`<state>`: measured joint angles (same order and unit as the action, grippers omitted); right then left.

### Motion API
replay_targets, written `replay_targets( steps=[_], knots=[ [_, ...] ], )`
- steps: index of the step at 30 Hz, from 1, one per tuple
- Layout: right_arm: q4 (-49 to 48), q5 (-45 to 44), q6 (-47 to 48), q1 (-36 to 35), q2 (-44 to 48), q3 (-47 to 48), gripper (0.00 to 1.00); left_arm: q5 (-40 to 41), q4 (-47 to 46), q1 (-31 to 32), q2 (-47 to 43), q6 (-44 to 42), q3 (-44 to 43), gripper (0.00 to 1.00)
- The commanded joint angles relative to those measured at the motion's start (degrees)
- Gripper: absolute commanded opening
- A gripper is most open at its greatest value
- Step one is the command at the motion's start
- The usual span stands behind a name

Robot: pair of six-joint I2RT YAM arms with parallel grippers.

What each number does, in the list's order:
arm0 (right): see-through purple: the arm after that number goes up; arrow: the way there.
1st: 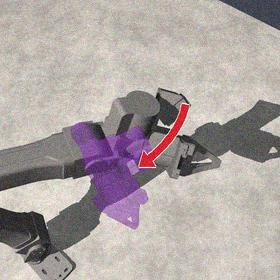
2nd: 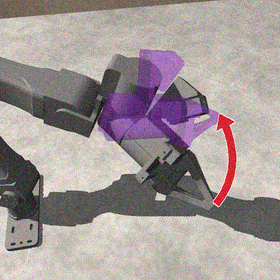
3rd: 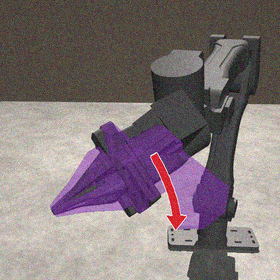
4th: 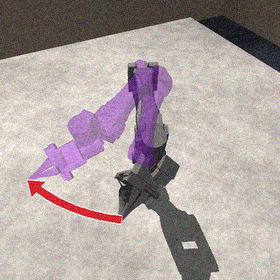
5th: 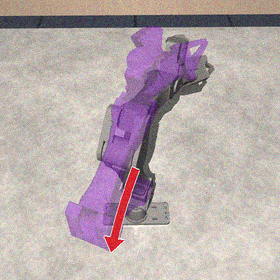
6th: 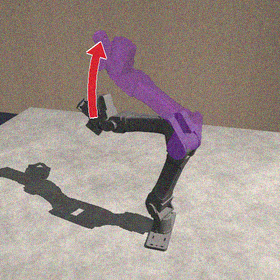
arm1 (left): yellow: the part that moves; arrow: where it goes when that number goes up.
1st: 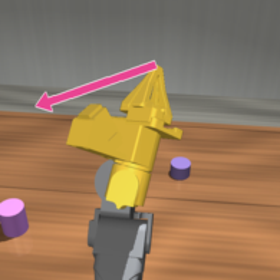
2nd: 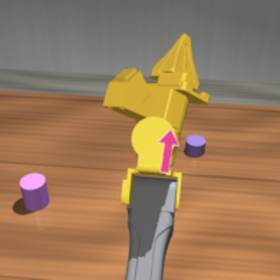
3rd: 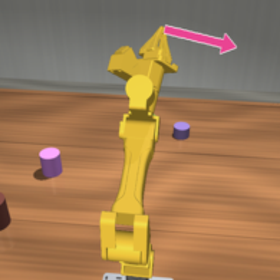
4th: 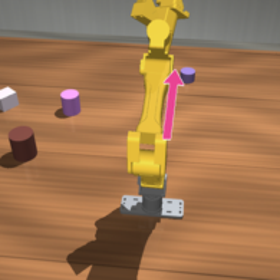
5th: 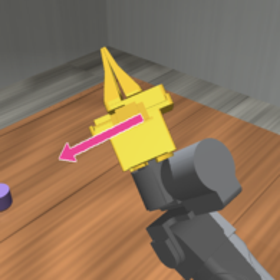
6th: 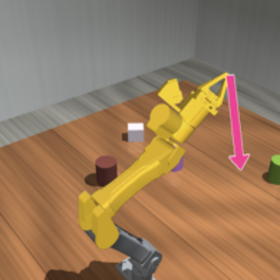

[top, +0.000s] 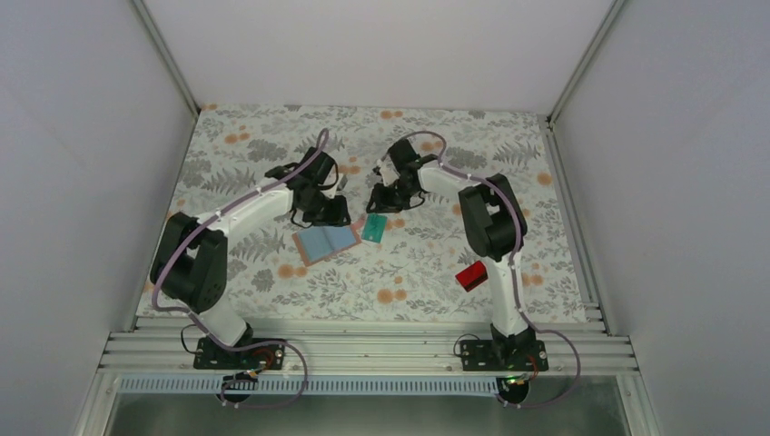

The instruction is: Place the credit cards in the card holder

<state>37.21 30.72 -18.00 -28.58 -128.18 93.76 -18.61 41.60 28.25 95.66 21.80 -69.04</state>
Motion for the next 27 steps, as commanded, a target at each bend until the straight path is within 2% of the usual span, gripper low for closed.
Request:
replay_targets(
  steps=[1,7,15,20,27],
  knots=[
    [3.1,0.5,5.2,-3.0,1.3,-10.7,0.28,1.3,-2.1,0.0,-4.4,1.5,2.9,0.35],
    [3.0,3.4,8.6,-7.0,2.1,-20.0,0.28,0.9,-3.1,0.0,-7.1,3.2,7.0,0.34],
    [0.5,3.5,5.5,-13.0,6.0,-30.0,0.25,-0.2,-4.1,0.1,-12.0,5.6,13.8,0.34],
    [-1.6,-0.7,0.6,-13.6,9.9,-36.8,0.21,-1.1,-4.9,1.5,-15.7,8.2,19.2,0.34],
    [-4.9,1.8,-1.2,-15.2,13.9,-42.8,0.20,-2.6,-6.1,5.2,-21.0,15.2,25.1,0.34]
  ],
)
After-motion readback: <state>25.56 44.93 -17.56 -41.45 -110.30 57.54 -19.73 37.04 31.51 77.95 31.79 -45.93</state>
